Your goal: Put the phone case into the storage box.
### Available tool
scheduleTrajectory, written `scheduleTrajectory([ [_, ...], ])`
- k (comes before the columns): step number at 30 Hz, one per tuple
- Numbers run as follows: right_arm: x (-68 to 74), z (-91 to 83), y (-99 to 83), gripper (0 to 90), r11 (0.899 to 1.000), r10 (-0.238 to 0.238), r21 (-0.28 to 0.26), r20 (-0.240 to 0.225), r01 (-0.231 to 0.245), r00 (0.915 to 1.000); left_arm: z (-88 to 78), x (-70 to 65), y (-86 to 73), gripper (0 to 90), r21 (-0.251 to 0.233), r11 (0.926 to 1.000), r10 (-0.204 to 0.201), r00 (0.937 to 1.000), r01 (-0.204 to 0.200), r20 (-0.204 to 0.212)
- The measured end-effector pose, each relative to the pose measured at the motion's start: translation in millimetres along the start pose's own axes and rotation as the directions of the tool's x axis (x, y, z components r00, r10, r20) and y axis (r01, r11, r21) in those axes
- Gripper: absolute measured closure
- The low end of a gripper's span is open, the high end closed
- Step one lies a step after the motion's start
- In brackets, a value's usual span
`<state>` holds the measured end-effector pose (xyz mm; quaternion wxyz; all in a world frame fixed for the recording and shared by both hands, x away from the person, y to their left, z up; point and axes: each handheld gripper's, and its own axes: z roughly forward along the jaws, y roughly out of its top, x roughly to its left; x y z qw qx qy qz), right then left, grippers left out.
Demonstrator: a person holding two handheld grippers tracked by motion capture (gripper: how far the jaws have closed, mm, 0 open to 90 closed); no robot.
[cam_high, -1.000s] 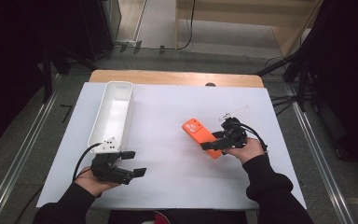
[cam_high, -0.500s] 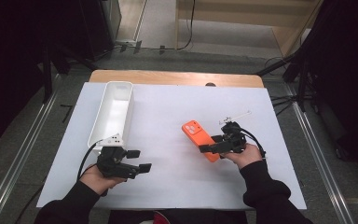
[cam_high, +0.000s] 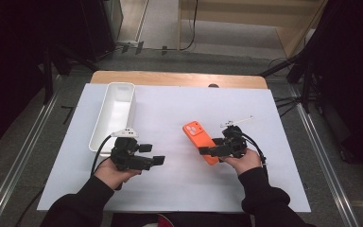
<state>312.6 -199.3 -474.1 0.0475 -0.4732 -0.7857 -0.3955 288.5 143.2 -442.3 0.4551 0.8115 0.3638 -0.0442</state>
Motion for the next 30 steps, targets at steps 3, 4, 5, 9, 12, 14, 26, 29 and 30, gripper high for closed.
scheduleTrajectory([
  [3,0.8,1.2,0.4,14.7,1.0,0.007,-0.013,0.004,-0.006,1.0,2.4,-0.5,2.7,21.2,-0.002,1.0,0.0,1.0,0.0,0.001],
  [4,0.8,1.2,0.4,14.7,1.0,0.007,-0.013,0.004,-0.006,1.0,3.3,-0.6,3.7,21.2,0.0,1.0,0.0,1.0,0.0,0.002],
  [5,1.6,2.3,1.2,14.7,1.0,0.013,-0.01,0.01,-0.013,0.9999,4.9,-1.1,5.5,21.2,0.004,1.0,0.004,1.0,-0.004,-0.006],
  [9,2.2,4.9,2.3,14.7,1.0,0.018,-0.009,0.019,-0.018,0.9997,7.7,-1.2,10.7,21.2,-0.014,0.9999,0.005,0.9999,-0.005,-0.01],
  [12,3.7,7.5,3.5,14.7,1.0,0.019,-0.01,0.025,-0.019,0.9995,10.3,0.2,13.6,21.2,-0.023,0.9997,0.0,0.9998,0.0,-0.018],
  [14,5.4,9.5,4.6,14.7,1.0,0.024,-0.013,0.024,-0.024,0.9994,11.7,1.9,15.4,21.3,-0.027,0.9996,-0.011,0.9999,0.011,-0.013],
  [26,11.5,20.6,8.8,14.7,0.998,0.041,-0.037,0.015,-0.041,0.999,18.5,9.5,29.2,21.3,-0.022,0.9989,-0.043,0.9983,0.042,-0.041],
  [29,12.2,21.7,9.4,14.7,0.998,0.051,-0.043,0.013,-0.05,0.9986,19.6,9.7,31.6,21.3,-0.019,0.9989,-0.044,0.9979,0.043,-0.048],
  [30,13.3,23.2,10.3,14.6,0.997,0.052,-0.052,0.017,-0.052,0.9985,20.2,10.6,33.6,21.3,-0.019,0.9987,-0.049,0.9977,0.048,-0.048],
])
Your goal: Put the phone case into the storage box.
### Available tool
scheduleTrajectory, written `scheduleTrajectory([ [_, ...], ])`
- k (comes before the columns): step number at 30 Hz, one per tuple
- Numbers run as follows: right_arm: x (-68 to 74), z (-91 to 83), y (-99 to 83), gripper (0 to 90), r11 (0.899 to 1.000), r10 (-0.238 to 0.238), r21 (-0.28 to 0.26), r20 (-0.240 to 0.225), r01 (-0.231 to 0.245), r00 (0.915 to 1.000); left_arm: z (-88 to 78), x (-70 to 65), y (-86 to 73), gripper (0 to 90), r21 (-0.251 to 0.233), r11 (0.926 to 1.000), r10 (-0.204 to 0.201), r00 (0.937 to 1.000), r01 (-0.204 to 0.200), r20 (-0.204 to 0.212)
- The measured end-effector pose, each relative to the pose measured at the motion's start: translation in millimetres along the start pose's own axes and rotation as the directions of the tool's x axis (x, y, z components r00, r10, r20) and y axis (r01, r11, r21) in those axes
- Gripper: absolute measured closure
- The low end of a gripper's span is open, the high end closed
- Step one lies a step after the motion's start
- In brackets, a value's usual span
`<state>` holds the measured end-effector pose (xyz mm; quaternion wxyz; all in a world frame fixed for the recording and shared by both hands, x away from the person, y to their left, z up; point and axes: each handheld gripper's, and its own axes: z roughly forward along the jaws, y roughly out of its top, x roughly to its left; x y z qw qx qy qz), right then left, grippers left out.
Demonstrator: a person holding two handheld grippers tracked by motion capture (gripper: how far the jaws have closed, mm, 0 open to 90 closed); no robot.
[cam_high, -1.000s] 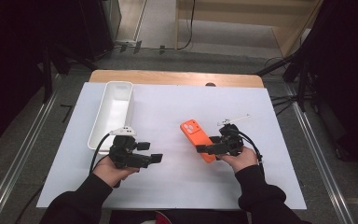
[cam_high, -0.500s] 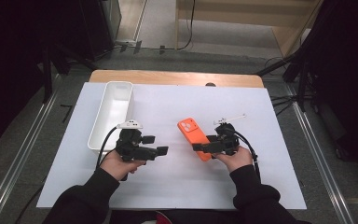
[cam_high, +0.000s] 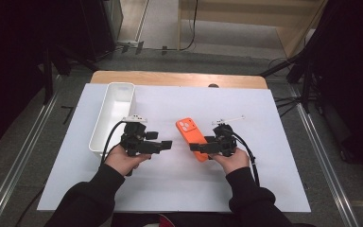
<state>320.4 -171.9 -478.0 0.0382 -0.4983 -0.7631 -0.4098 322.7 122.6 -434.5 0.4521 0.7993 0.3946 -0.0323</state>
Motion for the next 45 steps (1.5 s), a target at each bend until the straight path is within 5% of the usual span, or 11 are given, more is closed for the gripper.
scheduleTrajectory([
  [24,15.0,9.5,3.1,14.6,0.996,0.03,-0.079,0.037,-0.027,0.9989,8.8,13.8,32.6,21.4,-0.022,0.9971,-0.074,0.9942,0.073,-0.078],
  [45,23.4,19.8,-1.8,14.6,0.986,0.084,-0.145,0.038,-0.077,0.9958,23.3,18.8,47.9,27.7,-0.018,0.9886,-0.151,0.9843,0.15,-0.092],
])
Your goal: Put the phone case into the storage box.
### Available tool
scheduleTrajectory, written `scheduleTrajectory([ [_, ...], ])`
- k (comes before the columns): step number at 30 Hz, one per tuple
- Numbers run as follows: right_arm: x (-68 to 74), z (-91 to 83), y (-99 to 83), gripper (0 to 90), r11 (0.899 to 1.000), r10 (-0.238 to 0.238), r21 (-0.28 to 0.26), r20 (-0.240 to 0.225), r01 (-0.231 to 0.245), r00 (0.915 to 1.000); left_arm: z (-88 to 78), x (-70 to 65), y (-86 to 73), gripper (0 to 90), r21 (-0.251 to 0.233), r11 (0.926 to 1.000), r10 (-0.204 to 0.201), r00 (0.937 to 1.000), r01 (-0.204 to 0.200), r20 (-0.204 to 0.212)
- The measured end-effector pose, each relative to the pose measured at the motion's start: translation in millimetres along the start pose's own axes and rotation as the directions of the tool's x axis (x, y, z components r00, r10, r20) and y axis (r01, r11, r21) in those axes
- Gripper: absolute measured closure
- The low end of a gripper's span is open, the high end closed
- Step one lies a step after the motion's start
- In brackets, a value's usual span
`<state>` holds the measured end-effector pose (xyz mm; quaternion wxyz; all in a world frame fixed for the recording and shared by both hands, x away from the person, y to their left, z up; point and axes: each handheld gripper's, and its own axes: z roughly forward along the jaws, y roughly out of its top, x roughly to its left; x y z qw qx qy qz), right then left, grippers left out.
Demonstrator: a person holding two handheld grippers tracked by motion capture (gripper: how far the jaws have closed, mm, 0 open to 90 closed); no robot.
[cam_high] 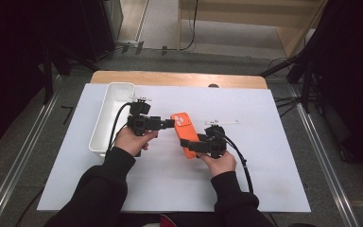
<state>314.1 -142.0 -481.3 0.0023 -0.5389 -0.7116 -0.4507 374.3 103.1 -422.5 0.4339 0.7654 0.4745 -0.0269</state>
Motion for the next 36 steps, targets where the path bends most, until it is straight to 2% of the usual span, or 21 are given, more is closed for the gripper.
scheduleTrajectory([
  [5,0.4,0.5,-2.7,14.6,1.0,0.007,-0.024,0.009,-0.007,0.9999,9.2,-2.3,4.2,27.7,0.007,1.0,-0.006,0.9993,0.006,-0.038],
  [9,0.4,1.3,-3.5,14.6,0.999,0.014,-0.033,0.008,-0.013,0.9999,12.9,-2.1,6.3,27.8,-0.006,0.9995,-0.032,0.9987,0.032,-0.038],
  [14,1.6,1.4,-4.3,14.6,0.998,0.027,-0.05,-0.002,-0.027,0.9996,16.9,-2.8,8.6,27.9,-0.015,0.9992,-0.039,0.998,0.038,-0.05],
  [17,2.4,1.5,-4.8,14.6,0.998,0.027,-0.064,-0.003,-0.027,0.9996,17.8,-5.6,8.0,32.3,-0.046,0.9989,-0.012,0.9971,0.009,-0.075],
  [21,3.2,2.3,-5.0,14.7,0.997,0.03,-0.065,-0.008,-0.03,0.9995,18.5,-6.9,8.0,34.9,-0.045,0.999,-0.008,0.9975,0.005,-0.07],
  [23,4.2,2.9,-5.2,14.6,0.997,0.029,-0.068,-0.008,-0.03,0.9995,19.1,-8.3,7.8,37.2,-0.051,0.9986,0.007,0.9966,-0.011,-0.082],
  [24,4.2,3.1,-5.2,14.6,0.997,0.03,-0.069,-0.01,-0.03,0.9995,19.2,-8.6,7.7,39.0,-0.05,0.9987,0.009,0.9965,-0.013,-0.083],
  [25,4.3,3.3,-5.3,14.6,0.997,0.03,-0.07,-0.01,-0.031,0.9995,19.6,-9.5,7.8,40.1,-0.053,0.9986,0.0,0.9979,-0.003,-0.064],
  [27,4.7,3.7,-5.4,14.6,0.997,0.032,-0.071,-0.014,-0.033,0.9994,19.7,-9.9,7.6,40.1,-0.057,0.9983,0.007,0.9981,-0.01,-0.062],
  [30,4.8,4.2,-5.6,14.6,0.997,0.028,-0.073,-0.02,-0.029,0.9994,20.8,-10.5,8.0,42.8,-0.053,0.9986,-0.004,0.998,0.0,-0.063],
  [32,5.5,4.3,-6.1,14.6,0.997,0.03,-0.077,-0.017,-0.031,0.9994,22.0,-9.2,8.7,43.8,-0.051,0.9981,-0.036,0.9981,0.034,-0.05],
  [36,5.9,4.7,-6.3,14.6,0.996,0.034,-0.084,-0.016,-0.035,0.9993,23.6,-9.1,9.4,43.9,-0.05,0.9972,-0.058,0.9974,0.056,-0.043],
])
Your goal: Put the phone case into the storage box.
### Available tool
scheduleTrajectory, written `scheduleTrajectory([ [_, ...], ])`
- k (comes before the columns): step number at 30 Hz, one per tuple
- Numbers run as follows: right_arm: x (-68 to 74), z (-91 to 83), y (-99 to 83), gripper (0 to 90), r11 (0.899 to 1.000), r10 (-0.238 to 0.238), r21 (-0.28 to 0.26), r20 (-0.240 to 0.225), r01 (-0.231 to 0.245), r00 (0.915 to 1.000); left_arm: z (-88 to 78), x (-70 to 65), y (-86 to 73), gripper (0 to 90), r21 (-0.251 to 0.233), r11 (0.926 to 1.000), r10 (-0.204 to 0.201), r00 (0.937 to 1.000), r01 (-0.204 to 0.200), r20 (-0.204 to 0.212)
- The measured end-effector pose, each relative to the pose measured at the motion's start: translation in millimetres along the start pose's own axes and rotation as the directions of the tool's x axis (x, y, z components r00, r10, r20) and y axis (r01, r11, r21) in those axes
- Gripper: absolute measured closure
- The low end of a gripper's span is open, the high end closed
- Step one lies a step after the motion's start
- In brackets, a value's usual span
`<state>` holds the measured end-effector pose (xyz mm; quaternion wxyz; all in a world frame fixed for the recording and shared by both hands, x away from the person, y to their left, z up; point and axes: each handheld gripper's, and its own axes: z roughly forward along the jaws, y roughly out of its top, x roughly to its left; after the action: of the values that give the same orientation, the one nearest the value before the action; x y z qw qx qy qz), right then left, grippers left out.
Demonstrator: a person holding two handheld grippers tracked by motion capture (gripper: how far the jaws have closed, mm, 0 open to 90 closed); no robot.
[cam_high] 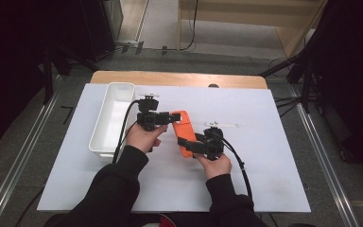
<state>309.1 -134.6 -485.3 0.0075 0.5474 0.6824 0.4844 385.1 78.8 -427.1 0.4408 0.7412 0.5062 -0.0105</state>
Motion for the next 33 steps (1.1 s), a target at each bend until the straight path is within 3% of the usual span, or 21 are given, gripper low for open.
scheduleTrajectory([
  [3,0.9,2.1,-1.1,14.6,1.0,0.004,0.001,-0.004,-0.004,1.0,0.1,-4.0,-0.6,44.0,-0.017,0.9998,0.01,0.9997,-0.011,-0.024],
  [9,1.4,3.1,-2.0,14.6,1.0,0.012,-0.011,-0.009,-0.012,0.9999,1.6,-4.8,0.6,47.7,-0.044,0.9987,-0.027,0.9995,0.026,-0.015],
  [12,1.4,3.3,-2.1,14.6,1.0,0.015,-0.008,-0.013,-0.015,0.9998,2.8,-4.5,0.8,50.3,-0.036,0.999,-0.026,0.9996,0.026,-0.012],
  [21,2.3,3.9,-2.6,14.6,1.0,0.022,-0.022,-0.021,-0.023,0.9995,2.0,-0.1,3.6,55.6,-0.047,0.9962,-0.074,0.9972,0.074,-0.009],
  [25,3.3,4.7,-3.4,14.6,0.999,0.024,-0.023,-0.019,-0.024,0.9995,1.7,0.0,3.9,59.8,-0.06,0.9959,-0.07,0.9972,0.068,-0.025],
  [33,3.9,5.2,-3.7,14.6,0.999,0.027,-0.032,-0.016,-0.027,0.9995,2.6,0.4,4.2,64.1,-0.058,0.9944,-0.089,0.996,0.089,-0.01],
])
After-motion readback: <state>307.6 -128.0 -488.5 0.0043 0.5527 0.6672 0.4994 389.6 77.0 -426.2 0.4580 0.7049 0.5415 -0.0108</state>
